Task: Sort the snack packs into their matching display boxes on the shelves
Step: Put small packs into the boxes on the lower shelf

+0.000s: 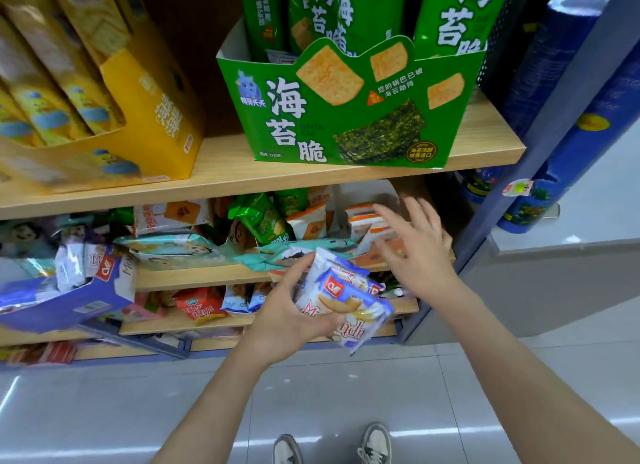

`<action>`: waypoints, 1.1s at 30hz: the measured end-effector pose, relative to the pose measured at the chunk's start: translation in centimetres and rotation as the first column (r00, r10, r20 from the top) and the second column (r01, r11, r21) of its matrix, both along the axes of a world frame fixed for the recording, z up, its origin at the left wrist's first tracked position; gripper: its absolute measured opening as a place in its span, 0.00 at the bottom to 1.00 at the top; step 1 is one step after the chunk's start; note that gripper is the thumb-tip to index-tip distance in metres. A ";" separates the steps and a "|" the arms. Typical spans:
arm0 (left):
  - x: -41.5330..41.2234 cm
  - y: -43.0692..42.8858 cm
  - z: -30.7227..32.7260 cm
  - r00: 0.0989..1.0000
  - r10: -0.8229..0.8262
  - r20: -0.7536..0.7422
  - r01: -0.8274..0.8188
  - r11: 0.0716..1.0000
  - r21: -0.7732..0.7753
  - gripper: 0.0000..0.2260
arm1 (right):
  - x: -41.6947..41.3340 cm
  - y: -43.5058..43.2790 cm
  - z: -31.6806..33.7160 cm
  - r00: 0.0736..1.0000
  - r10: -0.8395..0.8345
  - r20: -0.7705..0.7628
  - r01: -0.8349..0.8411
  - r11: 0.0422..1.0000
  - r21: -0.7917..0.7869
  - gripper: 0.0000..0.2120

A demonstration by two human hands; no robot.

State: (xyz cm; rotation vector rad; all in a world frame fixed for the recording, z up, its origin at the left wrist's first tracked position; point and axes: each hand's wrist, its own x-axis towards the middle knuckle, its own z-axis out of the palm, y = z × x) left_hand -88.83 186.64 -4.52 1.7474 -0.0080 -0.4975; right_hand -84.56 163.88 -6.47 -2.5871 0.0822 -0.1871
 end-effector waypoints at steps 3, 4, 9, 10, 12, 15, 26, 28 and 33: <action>-1.0 -1.3 1.6 0.969 0.202 -0.142 -0.235 0.932 -0.275 0.25 | -3.5 1.4 3.9 0.984 0.027 -0.176 0.116 0.649 0.752 0.23; -1.2 -1.7 2.0 0.948 0.248 -0.199 -0.304 0.891 -0.338 0.23 | -4.7 1.9 4.8 0.959 0.153 -0.238 0.161 0.395 0.904 0.27; -2.0 -3.2 4.2 0.899 0.324 -0.294 -0.425 0.808 -0.408 0.27 | -6.9 3.8 6.7 0.899 0.429 -0.091 0.043 0.121 0.992 0.39; -2.1 -3.3 4.7 0.897 0.335 -0.288 -0.430 0.812 -0.395 0.27 | -6.8 3.9 7.1 0.903 0.424 -0.072 0.036 0.092 0.995 0.38; -2.2 -3.1 5.4 0.903 0.347 -0.252 -0.421 0.830 -0.365 0.26 | -6.4 4.1 7.8 0.904 0.424 -0.059 0.042 0.049 0.998 0.36; -2.1 -2.5 6.2 0.920 0.343 -0.189 -0.388 0.860 -0.331 0.24 | -6.2 4.4 8.5 0.887 0.456 -0.080 0.113 -0.047 0.992 0.42; -1.0 3.8 10.3 0.887 0.409 -0.215 -0.460 0.731 -0.504 0.24 | -5.2 9.6 10.9 0.876 0.481 0.032 -0.072 0.065 0.995 0.37; -0.9 6.4 10.6 0.882 0.426 -0.201 -0.465 0.719 -0.516 0.23 | -5.0 11.0 11.2 0.899 0.439 0.010 -0.068 0.117 0.991 0.28; -1.4 16.8 11.6 0.970 0.241 0.030 -0.204 0.877 -0.435 0.28 | -4.2 15.1 12.0 0.913 0.407 -0.025 -0.222 0.547 0.807 0.12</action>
